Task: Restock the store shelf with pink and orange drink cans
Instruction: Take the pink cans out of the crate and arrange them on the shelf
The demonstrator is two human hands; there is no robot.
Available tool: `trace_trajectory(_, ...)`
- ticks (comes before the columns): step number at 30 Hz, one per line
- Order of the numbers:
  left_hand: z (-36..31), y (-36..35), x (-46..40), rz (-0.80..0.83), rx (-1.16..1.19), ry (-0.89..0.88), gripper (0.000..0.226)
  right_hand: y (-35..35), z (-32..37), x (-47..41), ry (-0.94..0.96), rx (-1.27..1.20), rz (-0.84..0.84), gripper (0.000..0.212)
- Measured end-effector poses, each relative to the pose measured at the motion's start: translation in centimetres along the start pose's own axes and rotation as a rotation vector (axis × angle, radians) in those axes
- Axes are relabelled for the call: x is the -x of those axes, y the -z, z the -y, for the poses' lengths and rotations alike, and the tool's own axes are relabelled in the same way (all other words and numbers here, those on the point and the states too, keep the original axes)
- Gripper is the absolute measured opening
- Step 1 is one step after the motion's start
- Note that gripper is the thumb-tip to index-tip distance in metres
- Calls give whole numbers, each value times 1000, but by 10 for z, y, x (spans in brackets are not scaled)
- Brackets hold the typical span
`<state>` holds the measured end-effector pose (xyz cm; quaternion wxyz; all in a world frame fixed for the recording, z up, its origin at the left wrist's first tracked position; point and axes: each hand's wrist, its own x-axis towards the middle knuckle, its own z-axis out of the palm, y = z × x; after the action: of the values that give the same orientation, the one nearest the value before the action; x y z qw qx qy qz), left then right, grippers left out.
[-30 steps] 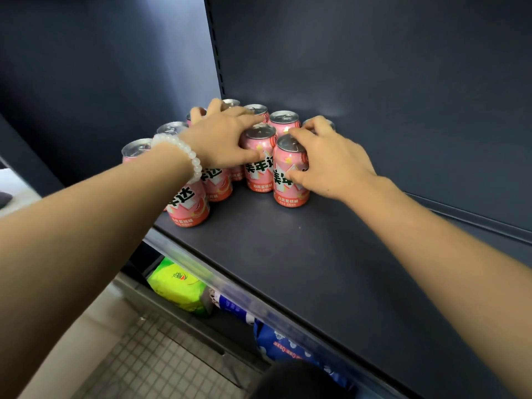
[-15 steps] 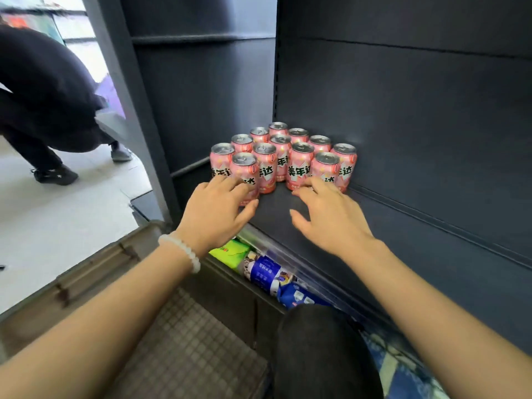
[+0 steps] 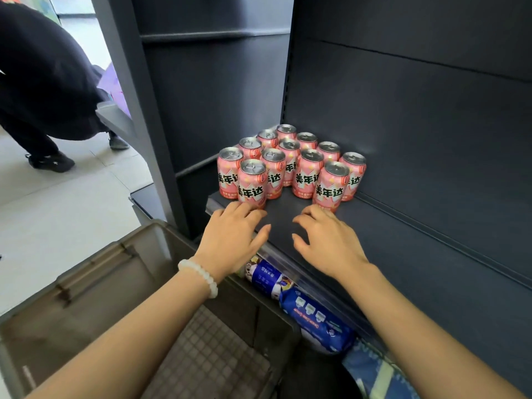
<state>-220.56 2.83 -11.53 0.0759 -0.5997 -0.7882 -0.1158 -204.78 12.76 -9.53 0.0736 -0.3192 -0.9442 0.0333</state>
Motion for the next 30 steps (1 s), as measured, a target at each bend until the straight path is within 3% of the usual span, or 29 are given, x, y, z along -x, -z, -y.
trace_trajectory(5, -15, -13, -6, 38, 34, 5, 50, -11, -10, 5, -55, -18, -7, 43)
trace_trajectory(9, -39, -14, 17, 49, -9, -10, 61, -13, -16, 36, -85, -23, -28, 44)
trace_trajectory(18, -98, 19, 88, 53, -117, 0, 52, 19, -30, 135, -167, 5, -124, 44)
trace_trajectory(30, -122, 78, 125, -23, -235, 1, 50, 44, -17, 178, -125, -42, -177, 43)
